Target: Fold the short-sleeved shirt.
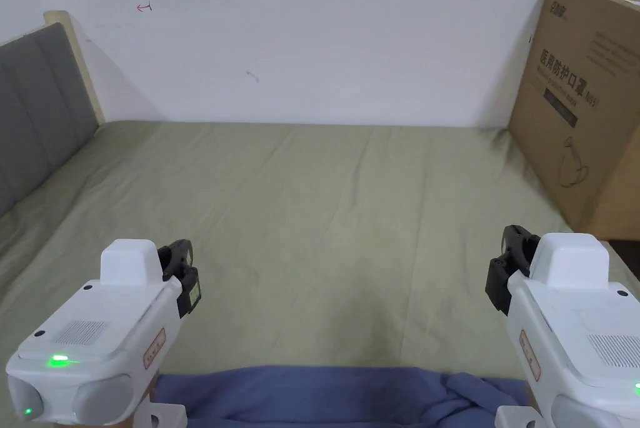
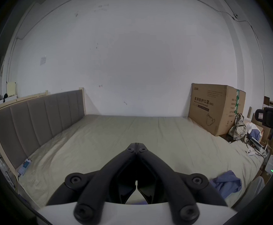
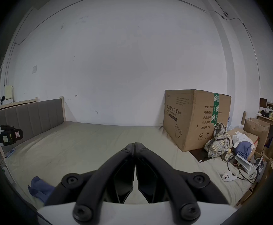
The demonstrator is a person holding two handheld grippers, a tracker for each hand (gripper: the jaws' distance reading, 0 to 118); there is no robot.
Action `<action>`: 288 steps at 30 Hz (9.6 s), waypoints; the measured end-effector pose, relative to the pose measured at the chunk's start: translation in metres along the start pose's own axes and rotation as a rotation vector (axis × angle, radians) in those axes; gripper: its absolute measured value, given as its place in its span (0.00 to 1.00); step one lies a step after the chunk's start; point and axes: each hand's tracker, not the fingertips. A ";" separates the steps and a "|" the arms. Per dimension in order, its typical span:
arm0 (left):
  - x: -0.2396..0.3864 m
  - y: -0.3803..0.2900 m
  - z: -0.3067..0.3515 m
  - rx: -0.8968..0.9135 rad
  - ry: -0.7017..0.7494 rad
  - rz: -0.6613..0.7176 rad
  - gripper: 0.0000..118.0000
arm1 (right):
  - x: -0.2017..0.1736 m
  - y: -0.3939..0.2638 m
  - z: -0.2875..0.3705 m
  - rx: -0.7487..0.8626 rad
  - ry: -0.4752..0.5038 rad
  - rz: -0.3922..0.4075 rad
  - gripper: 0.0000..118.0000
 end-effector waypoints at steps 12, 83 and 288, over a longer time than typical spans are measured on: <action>-0.128 -0.049 -0.042 -0.489 -0.207 0.390 0.00 | -0.013 -0.007 -0.019 -0.056 0.027 0.021 0.00; 0.043 -0.091 -0.117 -0.883 -0.329 0.185 0.02 | 0.048 -0.016 0.000 -0.090 -0.026 -0.013 0.00; 0.207 -0.162 -0.093 -0.588 -0.417 -0.102 0.00 | 0.081 -0.029 -0.007 -0.189 -0.028 -0.084 0.00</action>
